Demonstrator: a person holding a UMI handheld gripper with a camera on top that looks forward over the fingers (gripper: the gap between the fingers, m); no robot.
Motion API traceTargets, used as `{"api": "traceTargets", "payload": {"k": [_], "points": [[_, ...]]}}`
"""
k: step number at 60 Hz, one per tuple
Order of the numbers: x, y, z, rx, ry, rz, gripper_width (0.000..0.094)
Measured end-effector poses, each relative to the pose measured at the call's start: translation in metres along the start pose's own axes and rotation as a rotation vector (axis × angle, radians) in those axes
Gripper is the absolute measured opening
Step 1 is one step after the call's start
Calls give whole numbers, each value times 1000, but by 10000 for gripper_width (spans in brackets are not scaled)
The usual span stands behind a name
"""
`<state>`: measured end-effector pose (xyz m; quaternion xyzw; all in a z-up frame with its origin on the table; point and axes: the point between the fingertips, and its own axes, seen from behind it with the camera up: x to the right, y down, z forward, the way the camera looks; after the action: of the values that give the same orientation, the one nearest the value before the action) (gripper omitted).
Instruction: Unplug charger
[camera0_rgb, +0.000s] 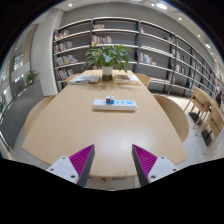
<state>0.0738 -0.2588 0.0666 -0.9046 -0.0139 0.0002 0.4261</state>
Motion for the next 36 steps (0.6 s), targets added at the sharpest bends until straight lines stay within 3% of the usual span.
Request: {"api": "traceTargets", "payload": {"k": [3,16,24,29,33,35,36], "points": [[-1,-12,50,9,6,10,728],[-9,-98,152,46,-19,32,717],[-14,-137,204,64,-11,23,641],[-14,-144,228,59,8,19,535],[-10,-142,236,36,33,11,385],[-13,-146,238,54,21,28,266],[-11,-147,238,57,29,35,256]]}}
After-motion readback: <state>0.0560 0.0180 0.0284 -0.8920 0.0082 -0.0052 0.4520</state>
